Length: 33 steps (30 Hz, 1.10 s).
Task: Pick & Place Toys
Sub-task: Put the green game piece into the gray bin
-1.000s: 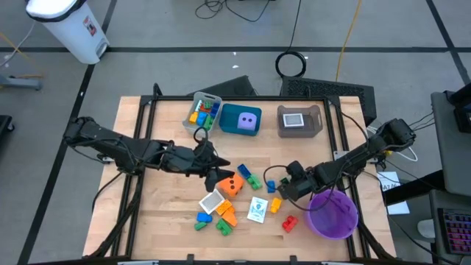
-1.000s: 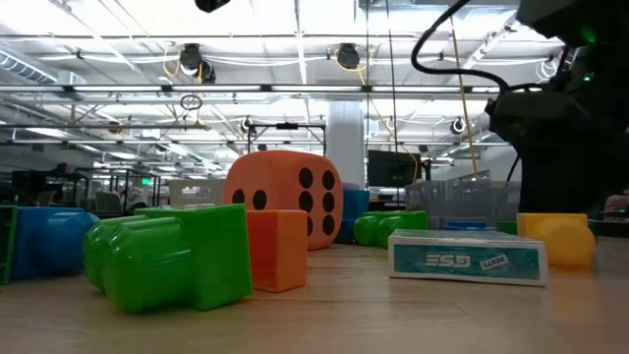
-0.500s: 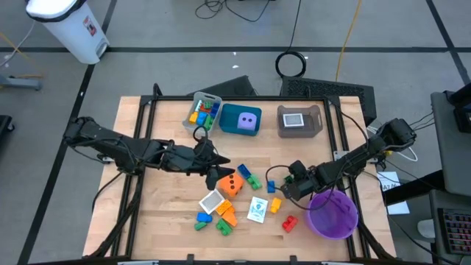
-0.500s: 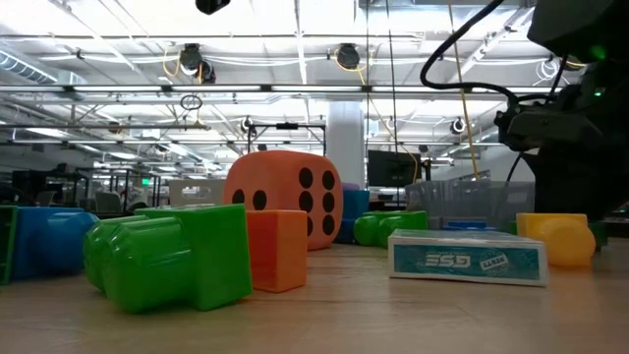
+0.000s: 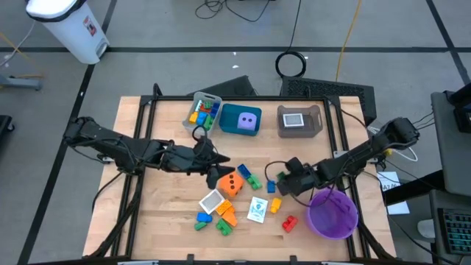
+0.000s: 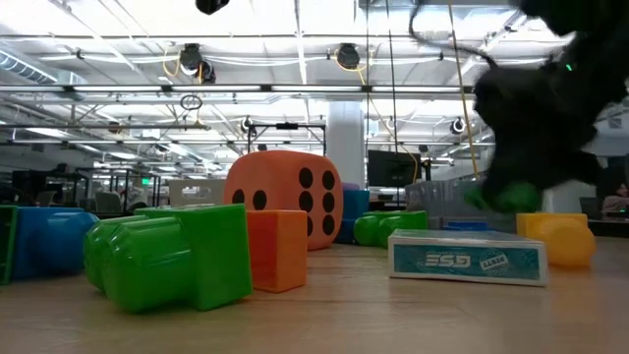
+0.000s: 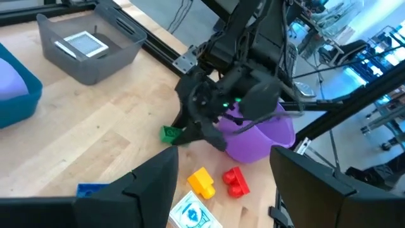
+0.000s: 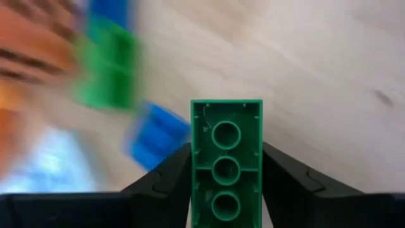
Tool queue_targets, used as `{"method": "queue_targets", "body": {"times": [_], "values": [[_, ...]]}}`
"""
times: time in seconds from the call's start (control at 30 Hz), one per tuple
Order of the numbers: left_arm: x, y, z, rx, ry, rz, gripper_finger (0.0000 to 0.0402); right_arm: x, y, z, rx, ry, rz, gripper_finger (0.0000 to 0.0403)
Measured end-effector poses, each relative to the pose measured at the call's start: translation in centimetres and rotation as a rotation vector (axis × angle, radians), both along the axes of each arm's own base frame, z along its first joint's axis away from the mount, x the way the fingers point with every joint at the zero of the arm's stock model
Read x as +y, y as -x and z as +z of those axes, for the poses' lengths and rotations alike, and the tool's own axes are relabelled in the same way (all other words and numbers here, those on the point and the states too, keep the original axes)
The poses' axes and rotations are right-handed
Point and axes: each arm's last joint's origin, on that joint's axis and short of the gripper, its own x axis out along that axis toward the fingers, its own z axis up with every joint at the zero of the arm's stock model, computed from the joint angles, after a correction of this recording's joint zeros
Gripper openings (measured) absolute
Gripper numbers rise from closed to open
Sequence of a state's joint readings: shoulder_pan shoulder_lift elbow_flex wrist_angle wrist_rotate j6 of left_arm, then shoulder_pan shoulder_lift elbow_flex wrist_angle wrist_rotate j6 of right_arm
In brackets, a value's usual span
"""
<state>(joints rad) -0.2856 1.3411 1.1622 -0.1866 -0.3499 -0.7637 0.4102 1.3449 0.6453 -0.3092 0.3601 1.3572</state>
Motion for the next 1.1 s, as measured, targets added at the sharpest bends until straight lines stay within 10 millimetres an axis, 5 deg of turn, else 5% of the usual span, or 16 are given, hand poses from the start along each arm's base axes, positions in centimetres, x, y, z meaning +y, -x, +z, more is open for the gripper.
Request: {"method": "queue_targets", "body": {"times": [0.33, 0.5, 1.1], "values": [[1.5, -0.4, 0.1, -0.008, 0.029, 0.006, 0.0255, -0.3, -2.4, 7.1, -0.618, 0.086, 0.134, 0.0138], [2.8, -1.4, -0.1, -0.039, 0.154, 0.014, 0.0255, -0.3, -2.5, 9.4, -0.794, 0.179, 0.2, 0.0139], [5.3, -7.5, -5.7, 0.04, 0.418, 0.03, 0.0255, -0.3, -3.0, 12.4, -0.426, 0.483, 0.399, 0.0138]]}}
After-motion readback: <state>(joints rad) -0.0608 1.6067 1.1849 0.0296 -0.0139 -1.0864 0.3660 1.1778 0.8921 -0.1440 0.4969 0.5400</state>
